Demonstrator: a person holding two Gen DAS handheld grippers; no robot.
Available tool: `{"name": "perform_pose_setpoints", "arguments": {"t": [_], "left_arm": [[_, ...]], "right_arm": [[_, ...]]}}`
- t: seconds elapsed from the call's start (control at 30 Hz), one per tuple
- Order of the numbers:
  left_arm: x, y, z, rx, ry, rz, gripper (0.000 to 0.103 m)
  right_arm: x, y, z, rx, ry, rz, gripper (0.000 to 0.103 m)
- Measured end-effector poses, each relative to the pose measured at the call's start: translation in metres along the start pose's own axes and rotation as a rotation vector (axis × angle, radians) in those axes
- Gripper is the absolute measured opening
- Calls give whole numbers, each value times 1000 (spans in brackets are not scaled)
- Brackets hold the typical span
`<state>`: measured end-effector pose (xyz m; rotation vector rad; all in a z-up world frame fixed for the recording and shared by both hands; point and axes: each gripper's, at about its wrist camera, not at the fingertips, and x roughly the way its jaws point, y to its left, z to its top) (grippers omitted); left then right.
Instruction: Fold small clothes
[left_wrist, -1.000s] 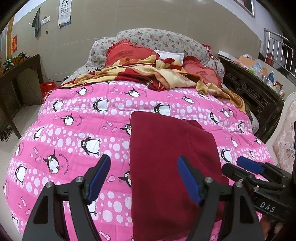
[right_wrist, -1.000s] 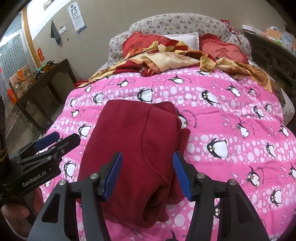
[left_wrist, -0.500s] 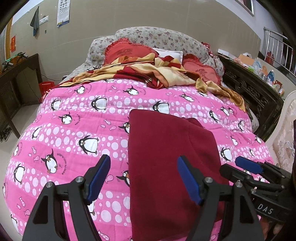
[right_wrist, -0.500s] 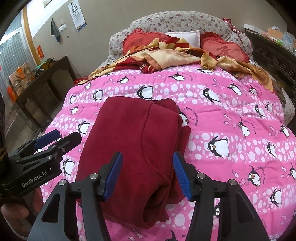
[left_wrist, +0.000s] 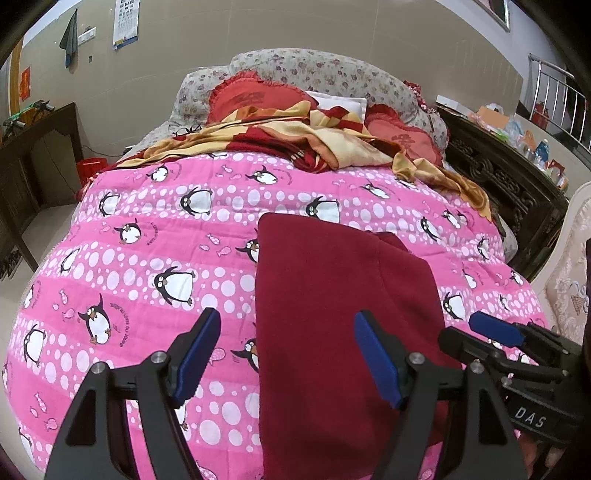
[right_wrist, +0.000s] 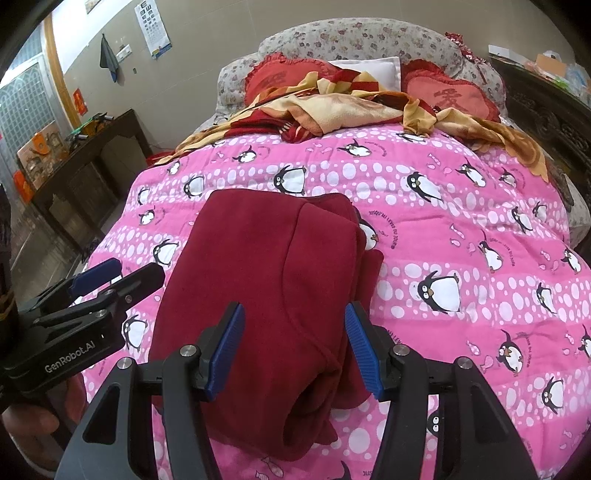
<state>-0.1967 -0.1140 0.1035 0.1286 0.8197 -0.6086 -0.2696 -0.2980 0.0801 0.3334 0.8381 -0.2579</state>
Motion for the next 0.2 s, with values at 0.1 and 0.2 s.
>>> {"name": "perform_pose_setpoints", "arguments": {"t": [0.1, 0.2], "left_arm": [[1, 3, 0, -1, -6, -6, 78], [4, 11, 0, -18, 5, -14, 78]], "right_arm": [[2, 0, 0, -2, 3, 1, 71], [5, -2, 0, 2, 8, -1, 71]]}}
